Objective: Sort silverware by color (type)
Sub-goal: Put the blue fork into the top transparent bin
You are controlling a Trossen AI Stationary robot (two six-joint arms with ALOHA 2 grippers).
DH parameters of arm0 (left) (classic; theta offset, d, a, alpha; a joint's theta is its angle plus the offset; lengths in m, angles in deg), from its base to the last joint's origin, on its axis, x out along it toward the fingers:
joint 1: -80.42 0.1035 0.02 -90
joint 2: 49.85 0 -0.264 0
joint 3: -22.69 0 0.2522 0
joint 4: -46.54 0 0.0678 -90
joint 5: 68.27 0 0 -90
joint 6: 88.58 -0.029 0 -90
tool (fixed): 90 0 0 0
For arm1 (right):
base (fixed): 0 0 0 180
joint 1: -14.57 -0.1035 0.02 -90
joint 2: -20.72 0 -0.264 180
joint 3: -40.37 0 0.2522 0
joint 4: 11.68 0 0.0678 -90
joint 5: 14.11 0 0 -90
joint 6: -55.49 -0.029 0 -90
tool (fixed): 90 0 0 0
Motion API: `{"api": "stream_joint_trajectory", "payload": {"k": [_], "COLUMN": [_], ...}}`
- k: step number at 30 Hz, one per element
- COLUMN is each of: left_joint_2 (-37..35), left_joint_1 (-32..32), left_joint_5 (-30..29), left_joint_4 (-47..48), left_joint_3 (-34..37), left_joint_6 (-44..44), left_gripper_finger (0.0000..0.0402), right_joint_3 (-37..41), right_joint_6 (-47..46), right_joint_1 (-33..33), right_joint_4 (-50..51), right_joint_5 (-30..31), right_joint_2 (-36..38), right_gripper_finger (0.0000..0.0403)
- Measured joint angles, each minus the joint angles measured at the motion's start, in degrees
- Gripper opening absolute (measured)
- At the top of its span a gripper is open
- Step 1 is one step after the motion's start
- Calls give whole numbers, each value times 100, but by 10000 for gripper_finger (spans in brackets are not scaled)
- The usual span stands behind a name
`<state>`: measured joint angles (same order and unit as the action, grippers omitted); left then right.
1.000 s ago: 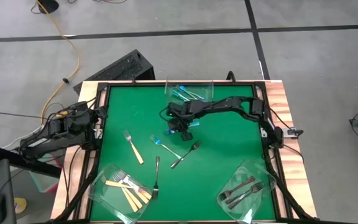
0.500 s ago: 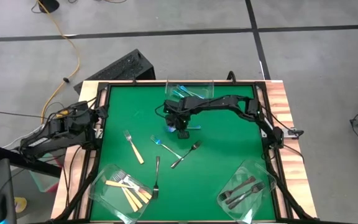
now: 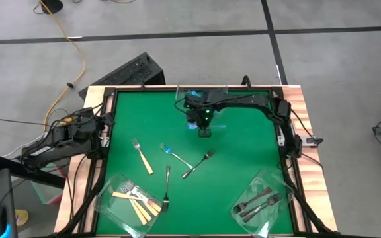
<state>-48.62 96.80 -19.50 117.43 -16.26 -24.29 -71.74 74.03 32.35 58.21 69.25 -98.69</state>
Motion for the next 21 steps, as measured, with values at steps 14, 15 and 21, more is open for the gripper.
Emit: {"api": "stream_joint_trajectory", "payload": {"k": [14, 15, 21], "left_joint_2": [0, 0, 0], "left_joint_1": [-2, -1, 0], "left_joint_5": [-114, -116, -107], "left_joint_4": [-2, 0, 0], "left_joint_3": [-2, -2, -2], "left_joint_6": [0, 0, 0], "left_gripper_finger": [176, 176, 176], "right_joint_3": [694, 694, 691], "right_joint_6": [542, 558, 665], "right_joint_1": [542, 571, 718], "right_joint_4": [-188, -215, -301], "right_joint_5": [675, 699, 846], "right_joint_2": [275, 275, 275], "right_gripper_finger": [8, 8, 8]}}
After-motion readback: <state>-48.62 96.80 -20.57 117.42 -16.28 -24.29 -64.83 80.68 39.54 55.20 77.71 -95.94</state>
